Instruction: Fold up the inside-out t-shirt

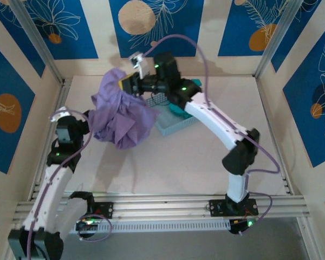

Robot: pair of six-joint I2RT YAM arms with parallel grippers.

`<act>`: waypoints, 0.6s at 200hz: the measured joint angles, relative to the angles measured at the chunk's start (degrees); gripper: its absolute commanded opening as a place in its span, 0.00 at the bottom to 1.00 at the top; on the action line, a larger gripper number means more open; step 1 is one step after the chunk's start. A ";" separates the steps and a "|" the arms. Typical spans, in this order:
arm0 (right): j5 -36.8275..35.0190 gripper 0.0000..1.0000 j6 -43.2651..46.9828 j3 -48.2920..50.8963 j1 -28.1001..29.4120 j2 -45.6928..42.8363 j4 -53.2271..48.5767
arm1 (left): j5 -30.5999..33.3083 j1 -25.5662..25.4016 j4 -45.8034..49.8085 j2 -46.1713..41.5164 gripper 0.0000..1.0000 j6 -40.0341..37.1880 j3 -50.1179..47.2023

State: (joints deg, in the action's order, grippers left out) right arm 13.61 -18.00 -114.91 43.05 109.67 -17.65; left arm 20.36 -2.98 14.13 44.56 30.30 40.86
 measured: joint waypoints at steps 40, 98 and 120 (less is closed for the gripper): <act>-4.02 0.78 2.05 13.77 -0.90 2.19 -2.14 | 1.73 0.37 1.77 -5.81 1.00 -0.66 0.55; -14.16 0.77 4.24 31.56 -9.05 -4.39 -3.04 | -14.21 -0.35 -3.43 5.99 1.00 1.36 -2.43; -16.55 0.72 4.76 31.12 -7.39 -2.03 -3.30 | -17.77 -1.60 -4.57 9.99 1.00 1.81 -3.21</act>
State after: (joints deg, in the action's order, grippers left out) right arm -2.94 -13.23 -83.79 35.66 107.63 -20.95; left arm 2.59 -4.58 9.56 54.54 32.12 37.65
